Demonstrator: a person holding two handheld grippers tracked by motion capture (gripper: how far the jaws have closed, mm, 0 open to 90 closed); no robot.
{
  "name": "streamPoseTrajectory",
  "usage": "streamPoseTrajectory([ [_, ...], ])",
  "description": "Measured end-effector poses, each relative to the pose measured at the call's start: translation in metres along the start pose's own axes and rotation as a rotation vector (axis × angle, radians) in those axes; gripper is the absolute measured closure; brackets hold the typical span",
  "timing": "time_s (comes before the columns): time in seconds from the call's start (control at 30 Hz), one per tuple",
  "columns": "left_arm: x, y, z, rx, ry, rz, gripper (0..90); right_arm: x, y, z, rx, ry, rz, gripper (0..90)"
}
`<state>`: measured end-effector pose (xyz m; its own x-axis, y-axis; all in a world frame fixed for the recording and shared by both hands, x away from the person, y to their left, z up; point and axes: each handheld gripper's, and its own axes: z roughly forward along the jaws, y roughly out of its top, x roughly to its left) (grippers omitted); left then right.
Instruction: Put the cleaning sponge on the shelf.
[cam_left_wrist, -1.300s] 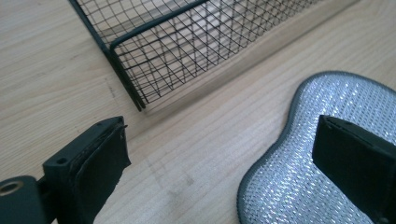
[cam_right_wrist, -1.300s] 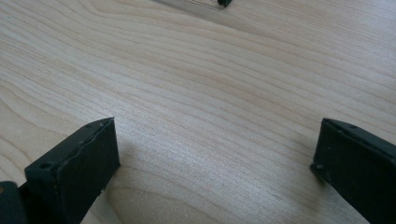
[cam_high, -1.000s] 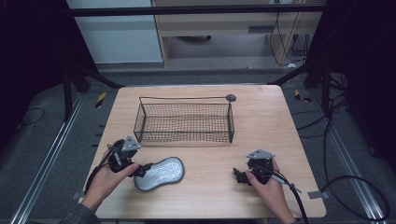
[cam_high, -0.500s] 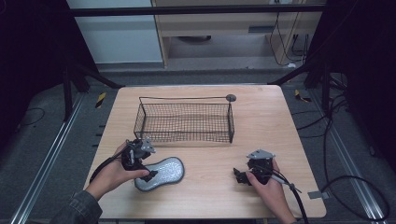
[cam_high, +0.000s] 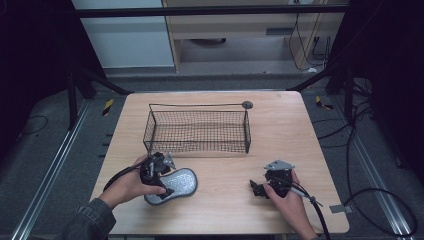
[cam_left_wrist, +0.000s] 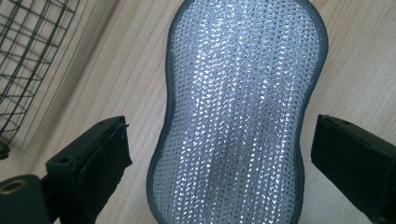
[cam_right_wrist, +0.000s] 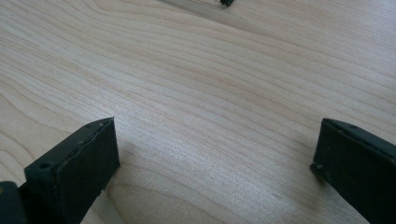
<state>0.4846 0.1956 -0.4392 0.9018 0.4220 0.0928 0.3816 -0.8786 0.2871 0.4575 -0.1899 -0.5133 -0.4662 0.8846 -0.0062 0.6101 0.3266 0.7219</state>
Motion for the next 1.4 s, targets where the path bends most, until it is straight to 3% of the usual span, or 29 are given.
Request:
streamPoseTrajectory([
  [0.83, -0.008, 0.005, 0.017, 0.066, -0.049, 0.075, 4.1, 0.000, 0.000, 0.000, 0.001, 0.006, -0.004, 0.5],
  [1.4, 0.003, 0.002, 0.032, 0.079, -0.070, 0.042, 3.4, 0.000, 0.000, 0.000, 0.001, 0.008, -0.005, 0.4],
])
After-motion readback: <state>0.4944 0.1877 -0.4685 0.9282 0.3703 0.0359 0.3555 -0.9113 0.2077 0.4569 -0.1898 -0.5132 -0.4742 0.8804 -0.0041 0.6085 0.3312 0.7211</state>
